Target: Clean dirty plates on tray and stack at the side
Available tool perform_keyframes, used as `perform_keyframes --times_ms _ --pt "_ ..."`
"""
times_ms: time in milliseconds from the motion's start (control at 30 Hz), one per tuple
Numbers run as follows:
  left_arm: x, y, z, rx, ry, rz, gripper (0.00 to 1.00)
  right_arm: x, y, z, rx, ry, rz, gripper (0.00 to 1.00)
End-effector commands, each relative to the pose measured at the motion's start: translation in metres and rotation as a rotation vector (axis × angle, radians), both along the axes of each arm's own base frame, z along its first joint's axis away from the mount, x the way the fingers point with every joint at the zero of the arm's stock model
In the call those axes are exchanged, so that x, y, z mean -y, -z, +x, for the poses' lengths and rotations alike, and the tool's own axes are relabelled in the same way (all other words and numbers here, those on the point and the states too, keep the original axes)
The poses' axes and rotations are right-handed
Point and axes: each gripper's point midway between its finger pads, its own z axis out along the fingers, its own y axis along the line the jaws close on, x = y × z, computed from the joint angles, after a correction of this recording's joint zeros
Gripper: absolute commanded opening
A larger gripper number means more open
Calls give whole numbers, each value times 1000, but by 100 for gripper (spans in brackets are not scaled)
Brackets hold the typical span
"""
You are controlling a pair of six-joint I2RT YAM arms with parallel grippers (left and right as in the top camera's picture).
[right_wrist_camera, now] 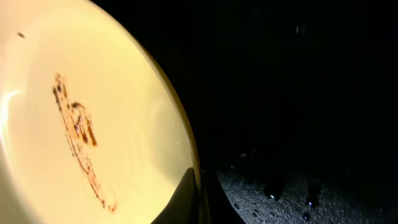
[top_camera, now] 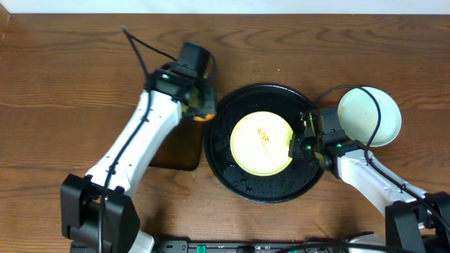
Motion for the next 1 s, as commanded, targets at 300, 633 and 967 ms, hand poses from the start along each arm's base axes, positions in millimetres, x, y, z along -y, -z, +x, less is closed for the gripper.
perform_keyframes --times_ms 300,633,967 --pt "111 45 -40 -115 239 -130 8 0 6 -4 -32 25 -7 1" --pt "163 71 -83 -303 360 -289 7 1 6 -5 -34 25 -8 1" --pt "176 99 -95 -413 379 -343 7 1 6 -5 -34 25 -8 1"
